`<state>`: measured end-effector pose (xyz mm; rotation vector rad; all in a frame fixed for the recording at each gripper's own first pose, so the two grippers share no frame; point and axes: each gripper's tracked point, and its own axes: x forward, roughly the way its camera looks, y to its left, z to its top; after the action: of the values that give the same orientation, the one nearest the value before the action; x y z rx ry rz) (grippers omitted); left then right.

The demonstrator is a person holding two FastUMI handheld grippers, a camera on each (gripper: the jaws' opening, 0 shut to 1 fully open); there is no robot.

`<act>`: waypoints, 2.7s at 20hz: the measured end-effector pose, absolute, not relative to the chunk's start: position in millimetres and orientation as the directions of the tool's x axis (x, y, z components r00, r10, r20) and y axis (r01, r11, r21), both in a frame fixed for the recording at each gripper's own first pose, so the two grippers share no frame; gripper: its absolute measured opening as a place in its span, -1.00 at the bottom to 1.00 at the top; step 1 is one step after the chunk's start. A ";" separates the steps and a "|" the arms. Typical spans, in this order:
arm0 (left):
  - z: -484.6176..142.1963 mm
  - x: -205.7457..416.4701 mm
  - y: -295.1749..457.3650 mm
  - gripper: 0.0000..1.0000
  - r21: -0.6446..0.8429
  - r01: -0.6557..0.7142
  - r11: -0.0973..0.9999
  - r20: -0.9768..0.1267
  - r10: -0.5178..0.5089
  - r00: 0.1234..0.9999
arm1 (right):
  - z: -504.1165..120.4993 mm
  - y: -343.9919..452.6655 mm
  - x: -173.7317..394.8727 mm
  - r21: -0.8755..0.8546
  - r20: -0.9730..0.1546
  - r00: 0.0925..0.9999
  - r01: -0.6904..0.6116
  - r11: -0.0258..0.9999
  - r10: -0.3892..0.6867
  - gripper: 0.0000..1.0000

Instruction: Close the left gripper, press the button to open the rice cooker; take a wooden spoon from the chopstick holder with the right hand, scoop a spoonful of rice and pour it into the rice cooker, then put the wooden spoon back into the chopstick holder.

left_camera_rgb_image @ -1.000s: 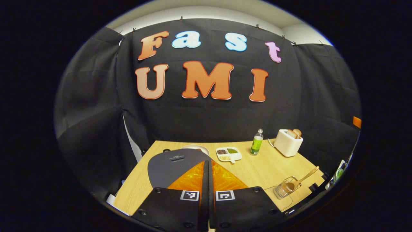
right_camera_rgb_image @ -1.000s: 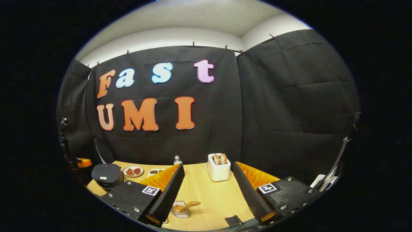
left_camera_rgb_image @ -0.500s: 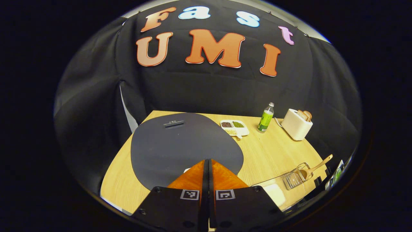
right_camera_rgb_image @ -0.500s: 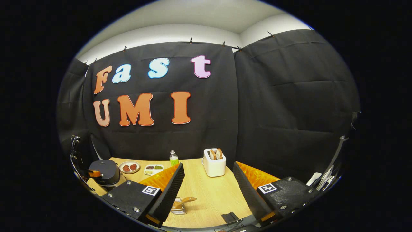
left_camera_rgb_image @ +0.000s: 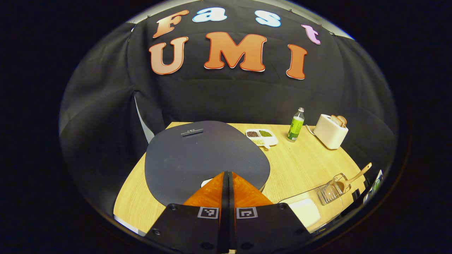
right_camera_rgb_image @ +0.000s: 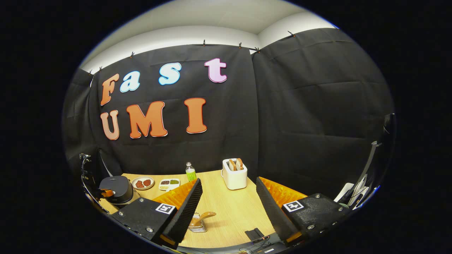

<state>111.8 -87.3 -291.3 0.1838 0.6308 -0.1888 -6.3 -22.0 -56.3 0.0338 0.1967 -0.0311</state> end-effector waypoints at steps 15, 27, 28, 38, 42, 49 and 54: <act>-67.2 98.9 -88.9 -0.93 0.081 0.140 0.987 -0.223 -0.119 0.968 | -59.1 -22.4 0.9 0.156 -0.153 0.988 0.000 0.988 0.024 0.90; 3.0 45.8 -31.1 -0.40 0.133 -0.092 0.987 -0.057 0.101 0.993 | -160.9 24.9 53.6 0.278 -0.227 0.965 -0.063 0.959 0.129 0.90; 10.2 39.8 -25.7 -0.27 0.128 -0.111 0.986 -0.037 0.116 0.993 | -170.0 25.5 57.6 0.287 -0.228 0.965 -0.064 0.956 0.133 0.90; 27.2 1.1 -0.2 0.76 0.176 -0.244 0.954 0.008 0.246 0.969 | -295.3 53.6 70.3 0.426 -0.440 0.870 -0.015 0.905 0.221 0.85; 22.5 -1.0 7.5 1.00 0.203 -0.268 0.942 0.001 0.274 0.962 | -310.3 64.6 72.9 0.496 -0.471 0.844 0.014 0.868 0.256 0.38; 14.3 20.8 16.6 1.00 0.177 -0.200 0.964 -0.022 0.207 0.978 | -293.2 88.0 72.6 0.576 -0.428 0.850 -0.006 0.818 0.307 -0.48; 8.4 44.7 26.9 1.00 0.188 -0.134 0.973 -0.046 0.145 0.988 | -249.4 102.9 76.8 0.468 -0.367 0.891 -0.071 0.881 0.266 -0.70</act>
<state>44.7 26.9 8.4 0.1856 0.0597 0.1411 76.8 102.9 -249.4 0.4630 0.4392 0.1815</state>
